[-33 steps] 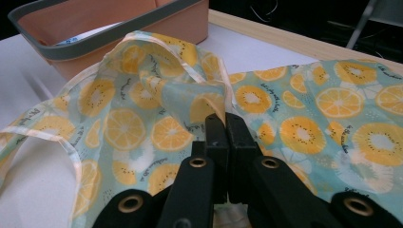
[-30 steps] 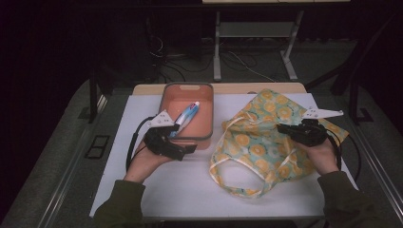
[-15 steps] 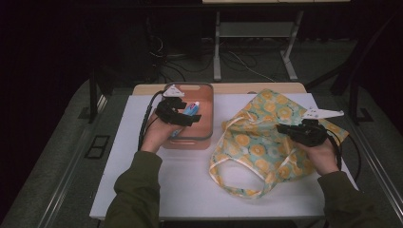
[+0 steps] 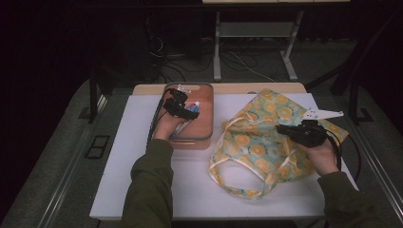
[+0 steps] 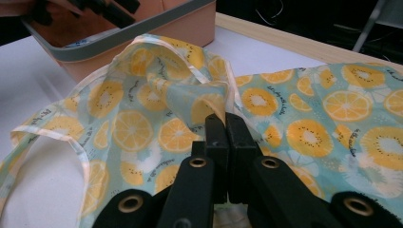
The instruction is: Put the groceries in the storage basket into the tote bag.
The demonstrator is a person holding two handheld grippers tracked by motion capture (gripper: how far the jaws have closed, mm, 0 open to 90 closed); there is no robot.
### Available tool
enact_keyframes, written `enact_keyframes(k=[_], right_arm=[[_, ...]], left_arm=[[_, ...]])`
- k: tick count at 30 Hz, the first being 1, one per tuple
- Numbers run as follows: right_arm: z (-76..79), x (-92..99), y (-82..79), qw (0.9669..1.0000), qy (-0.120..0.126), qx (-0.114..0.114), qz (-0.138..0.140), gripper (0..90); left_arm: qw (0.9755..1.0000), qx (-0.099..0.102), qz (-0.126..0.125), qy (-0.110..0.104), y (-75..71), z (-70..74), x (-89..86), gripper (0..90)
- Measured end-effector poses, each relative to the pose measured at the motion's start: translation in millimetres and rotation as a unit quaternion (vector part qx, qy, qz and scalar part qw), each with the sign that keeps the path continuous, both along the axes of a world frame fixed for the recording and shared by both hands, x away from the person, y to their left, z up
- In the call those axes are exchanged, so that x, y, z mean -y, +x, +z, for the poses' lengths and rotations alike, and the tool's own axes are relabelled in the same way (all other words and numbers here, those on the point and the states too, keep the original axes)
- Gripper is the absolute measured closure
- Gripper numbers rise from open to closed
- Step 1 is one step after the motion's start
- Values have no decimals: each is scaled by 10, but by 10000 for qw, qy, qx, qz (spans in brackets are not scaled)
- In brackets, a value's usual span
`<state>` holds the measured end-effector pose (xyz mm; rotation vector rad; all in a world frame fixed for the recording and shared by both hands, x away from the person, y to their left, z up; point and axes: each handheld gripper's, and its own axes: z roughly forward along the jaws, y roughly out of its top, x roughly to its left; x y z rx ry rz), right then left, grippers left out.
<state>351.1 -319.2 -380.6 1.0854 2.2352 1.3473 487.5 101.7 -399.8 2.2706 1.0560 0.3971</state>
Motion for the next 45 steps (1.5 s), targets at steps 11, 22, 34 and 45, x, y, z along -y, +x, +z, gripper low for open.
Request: enact_keyframes(k=[11,22,34,45], right_arm=[[0,8,-9,10000,4,21,-8,892],[7,14,-17,10000,10,25,-16,892],[2,19,-17,10000,4,23,-30,892],[0,23,-9,10000,5,25,-36,892]], left_arm=[[9968,-471,261,589,62,-138,77,365],[9962,-603,-67,621,21,-164,128,488],[9956,-893,-246,147,23,-113,110,732],[9971,-388,-184,-626,-78,426,-71,746]])
